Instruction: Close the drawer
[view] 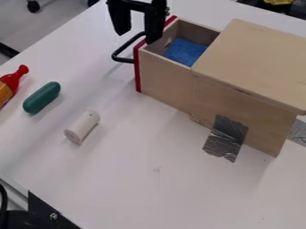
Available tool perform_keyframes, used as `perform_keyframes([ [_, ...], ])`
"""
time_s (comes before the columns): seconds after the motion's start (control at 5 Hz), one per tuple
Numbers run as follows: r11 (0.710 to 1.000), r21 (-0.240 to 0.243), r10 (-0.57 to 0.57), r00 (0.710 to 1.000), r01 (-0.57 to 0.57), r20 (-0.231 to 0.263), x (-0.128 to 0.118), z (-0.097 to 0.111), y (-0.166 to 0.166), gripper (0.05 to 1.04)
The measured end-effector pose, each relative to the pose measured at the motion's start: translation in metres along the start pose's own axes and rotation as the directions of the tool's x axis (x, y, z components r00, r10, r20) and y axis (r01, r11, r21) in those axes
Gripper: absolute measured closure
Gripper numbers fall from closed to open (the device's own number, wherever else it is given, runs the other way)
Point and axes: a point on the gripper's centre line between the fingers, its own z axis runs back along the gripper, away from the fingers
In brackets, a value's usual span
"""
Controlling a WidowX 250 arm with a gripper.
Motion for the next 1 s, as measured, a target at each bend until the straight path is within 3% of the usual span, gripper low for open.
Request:
perform_keyframes([
  [0.2,1.000,-0.011,0.005,0.999,-0.006,-0.035,-0.001,-0.011,0.001,0.084],
  [0.6,0.993,-0.011,0.118,0.993,-0.118,0.017,0.063,0.007,0.030,0.084],
  [0.8,0.987,-0.031,0.160,0.987,-0.159,0.018,0.079,0.008,0.048,0.084],
  [1.0,0.986,-0.001,0.168,0.986,-0.168,-0.002,0.090,0.004,0.063,0.084],
])
